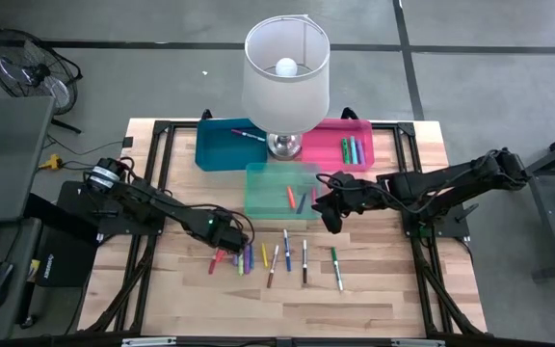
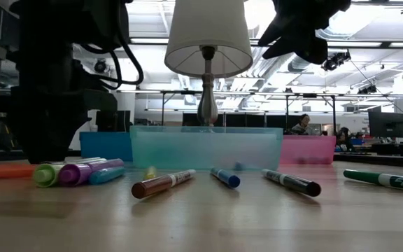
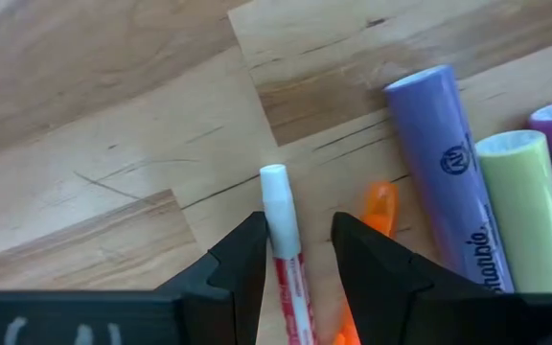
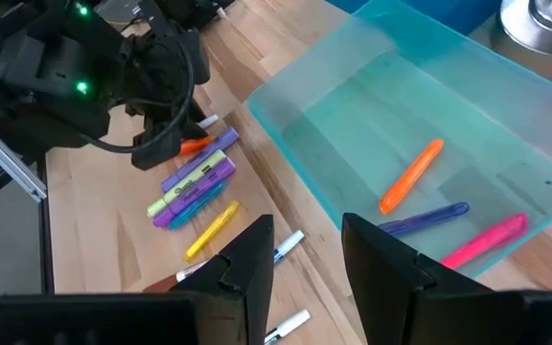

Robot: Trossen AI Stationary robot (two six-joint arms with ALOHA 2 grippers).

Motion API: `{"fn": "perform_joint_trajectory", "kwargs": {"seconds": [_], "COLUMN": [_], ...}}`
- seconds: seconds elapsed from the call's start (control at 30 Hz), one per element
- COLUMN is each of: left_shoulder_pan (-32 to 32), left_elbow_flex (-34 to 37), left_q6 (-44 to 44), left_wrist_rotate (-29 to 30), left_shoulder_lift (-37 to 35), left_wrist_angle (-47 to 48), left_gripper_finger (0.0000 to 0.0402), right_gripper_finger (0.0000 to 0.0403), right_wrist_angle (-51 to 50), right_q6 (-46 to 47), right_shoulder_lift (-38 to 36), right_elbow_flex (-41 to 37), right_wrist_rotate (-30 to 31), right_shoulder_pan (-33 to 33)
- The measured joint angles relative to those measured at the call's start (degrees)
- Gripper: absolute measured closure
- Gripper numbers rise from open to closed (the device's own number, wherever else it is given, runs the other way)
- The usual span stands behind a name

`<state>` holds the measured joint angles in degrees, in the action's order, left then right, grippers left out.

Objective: Pick & Place Markers
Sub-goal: Put the red marker pen into the blue bin

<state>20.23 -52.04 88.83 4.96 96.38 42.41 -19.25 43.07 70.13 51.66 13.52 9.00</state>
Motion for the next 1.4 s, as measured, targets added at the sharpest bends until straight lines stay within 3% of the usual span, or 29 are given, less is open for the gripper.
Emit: {"fn": "perform_joint_trajectory", "kwargs": {"seconds": [0.63, 0.97, 1.4], "left_shoulder_pan": [-0.17, -0.07, 4.76], "left_elbow_flex": [0.14, 0.03, 0.03], "left_q6": [-7.58, -6.69, -2.23], "left_wrist_rotate": [-5.57, -7.9, -8.24], "left_shoulder_lift": [0.17, 0.22, 0.26], "left_wrist_angle": [-1.03, -1.44, -1.22], "left_gripper_finger": [0.0275, 0.02, 0.0197], "right_gripper_finger": [0.0289, 0.0289, 0.0289], "right_wrist_angle": [-2.79, -2.81, -3.08], "right_q6": [0.57, 1.93, 2.8], "right_shoulder_lift": [0.0, 0.0, 0.0], "right_elbow_flex": [0.0, 0.0, 0.0], "right_wrist_rotate": [1.65, 2.62, 2.72], "right_shoulder_pan": [3.23, 4.33, 4.3]}}
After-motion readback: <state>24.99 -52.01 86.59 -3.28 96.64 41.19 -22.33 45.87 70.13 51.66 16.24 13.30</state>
